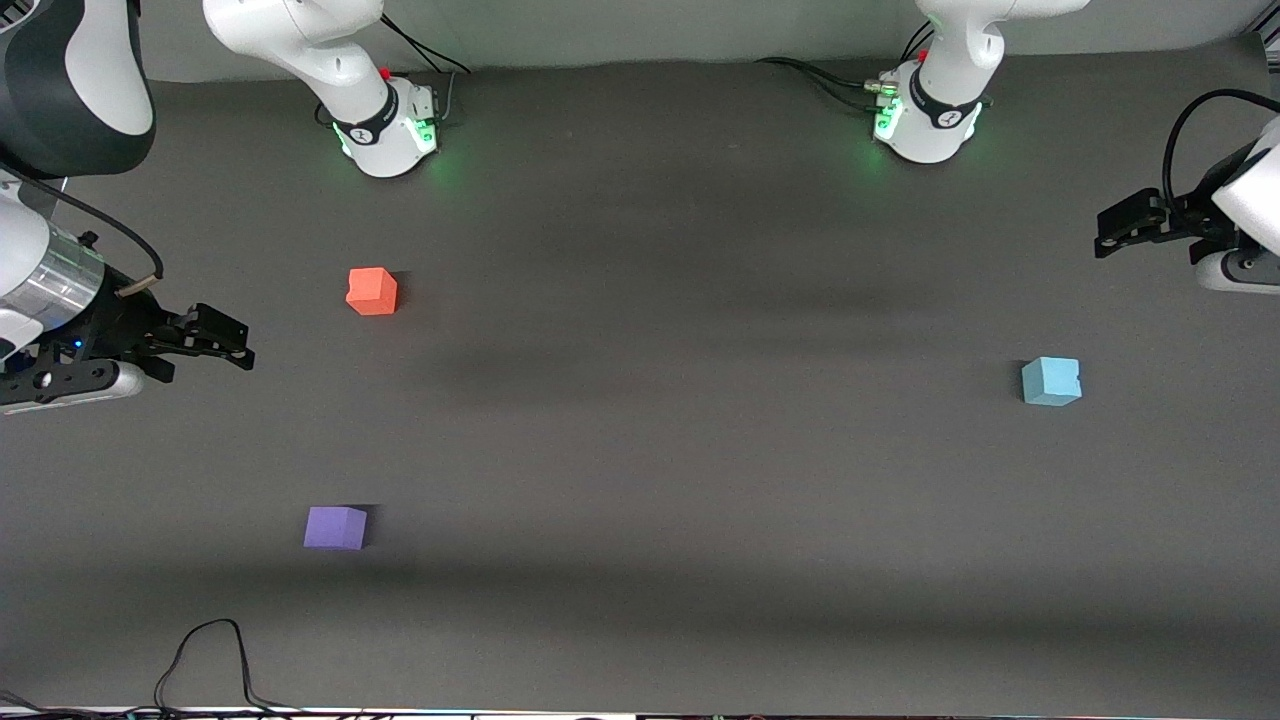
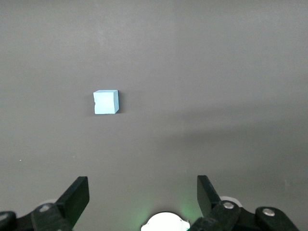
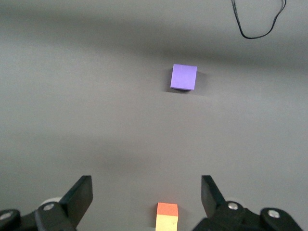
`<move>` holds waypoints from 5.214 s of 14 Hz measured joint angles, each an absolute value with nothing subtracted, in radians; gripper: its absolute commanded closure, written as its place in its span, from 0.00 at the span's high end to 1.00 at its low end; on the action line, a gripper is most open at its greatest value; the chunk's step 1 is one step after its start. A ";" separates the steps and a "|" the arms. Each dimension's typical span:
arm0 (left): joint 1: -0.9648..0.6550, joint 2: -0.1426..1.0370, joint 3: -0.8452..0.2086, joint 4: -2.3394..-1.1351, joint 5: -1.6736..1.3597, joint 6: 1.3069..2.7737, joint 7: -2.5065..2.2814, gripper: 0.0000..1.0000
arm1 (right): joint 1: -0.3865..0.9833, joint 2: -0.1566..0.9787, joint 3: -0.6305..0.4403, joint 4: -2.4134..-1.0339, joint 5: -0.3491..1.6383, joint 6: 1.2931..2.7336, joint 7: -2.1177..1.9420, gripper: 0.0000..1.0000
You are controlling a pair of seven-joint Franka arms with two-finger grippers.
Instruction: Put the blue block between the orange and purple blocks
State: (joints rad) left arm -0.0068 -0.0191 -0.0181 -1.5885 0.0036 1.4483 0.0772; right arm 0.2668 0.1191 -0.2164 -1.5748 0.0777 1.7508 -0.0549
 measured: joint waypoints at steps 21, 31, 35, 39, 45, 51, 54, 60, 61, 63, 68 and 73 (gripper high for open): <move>0.269 -0.151 0.012 -1.797 0.027 1.554 0.380 1.00 | 0.289 0.123 -0.215 -1.575 0.078 1.749 -0.055 1.00; 0.264 -0.097 -0.030 -2.206 0.029 2.112 0.384 1.00 | 0.289 0.126 -0.215 -1.574 0.078 1.749 -0.055 1.00; 0.246 0.033 -0.033 -2.299 0.030 2.364 0.387 1.00 | 0.290 0.129 -0.215 -1.572 0.078 1.750 -0.055 1.00; 0.246 0.175 -0.030 -2.333 0.031 2.567 0.390 1.00 | 0.290 0.130 -0.215 -1.566 0.078 1.750 -0.055 1.00; 0.248 0.329 -0.019 -2.334 0.031 2.742 0.400 0.97 | 0.290 0.131 -0.215 -1.565 0.078 1.750 -0.055 1.00; 0.257 0.357 -0.016 -2.332 0.031 2.753 0.400 0.37 | 0.290 0.135 -0.216 -1.564 0.078 1.750 -0.055 1.00; 0.257 0.356 -0.016 -2.324 0.031 2.748 0.400 0.37 | 0.290 0.135 -0.216 -1.564 0.078 1.750 -0.055 1.00; 0.230 0.260 -0.031 -2.003 0.031 2.205 0.358 0.37 | 0.290 0.136 -0.216 -1.559 0.078 1.750 -0.055 1.00; 0.195 0.242 -0.033 -1.924 0.030 2.081 0.310 0.37 | 0.290 0.136 -0.216 -1.559 0.078 1.750 -0.055 1.00; 0.090 0.226 -0.038 -1.782 0.029 1.885 0.154 0.37 | 0.290 0.136 -0.216 -1.558 0.078 1.750 -0.055 1.00; -0.278 0.265 -0.050 -1.679 0.023 1.822 -0.389 0.35 | 0.290 0.139 -0.216 -1.558 0.078 1.750 -0.055 1.00; -0.619 0.432 -0.052 -1.583 0.028 1.958 -0.800 0.34 | 0.292 0.150 -0.215 -1.558 0.078 1.749 -0.055 1.00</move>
State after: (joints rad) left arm -0.6187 0.4323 -0.0522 -1.5835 0.0279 1.9582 -0.8004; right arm 0.2917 0.1501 -0.2151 -1.5584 0.0776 1.7487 -0.0555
